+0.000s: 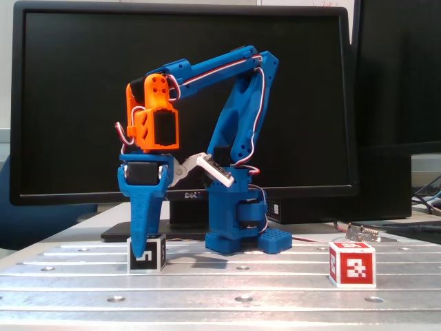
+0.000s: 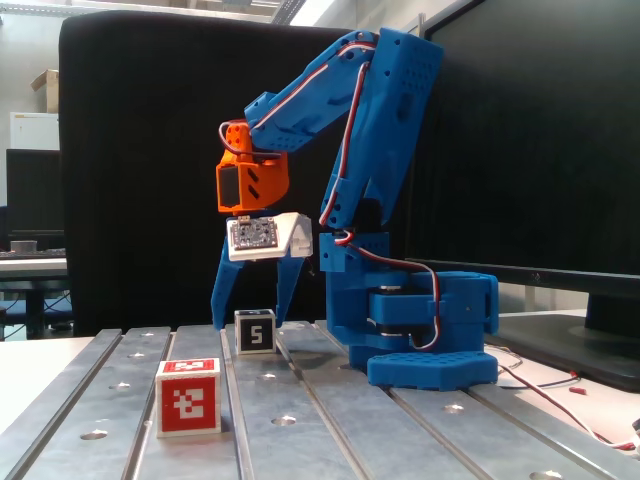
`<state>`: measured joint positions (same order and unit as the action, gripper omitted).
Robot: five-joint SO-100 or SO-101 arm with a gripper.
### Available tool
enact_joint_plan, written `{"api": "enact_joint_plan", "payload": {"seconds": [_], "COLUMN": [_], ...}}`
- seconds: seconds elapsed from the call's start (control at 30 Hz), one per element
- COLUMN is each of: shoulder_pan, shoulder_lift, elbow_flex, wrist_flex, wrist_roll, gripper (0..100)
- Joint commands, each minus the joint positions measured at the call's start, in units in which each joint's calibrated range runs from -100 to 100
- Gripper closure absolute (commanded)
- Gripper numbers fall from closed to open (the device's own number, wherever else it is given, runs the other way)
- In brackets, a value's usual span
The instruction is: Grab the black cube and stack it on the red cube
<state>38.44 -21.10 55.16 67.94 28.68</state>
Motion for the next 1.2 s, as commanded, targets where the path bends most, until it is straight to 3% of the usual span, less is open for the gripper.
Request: {"api": "enact_joint_plan", "payload": {"seconds": [0.0, 0.67, 0.87, 1.17], "shoulder_pan": [-0.09, -0.09, -0.09, 0.06], "shoulder_lift": [-0.2, -0.2, -0.45, -0.2], "elbow_flex": [1.15, 3.32, 3.41, 3.41], "wrist_flex": [-1.55, -4.03, -4.03, -4.03], "wrist_roll": [0.15, 0.25, 0.3, 0.3], "gripper": [73, 74, 80, 80]}}
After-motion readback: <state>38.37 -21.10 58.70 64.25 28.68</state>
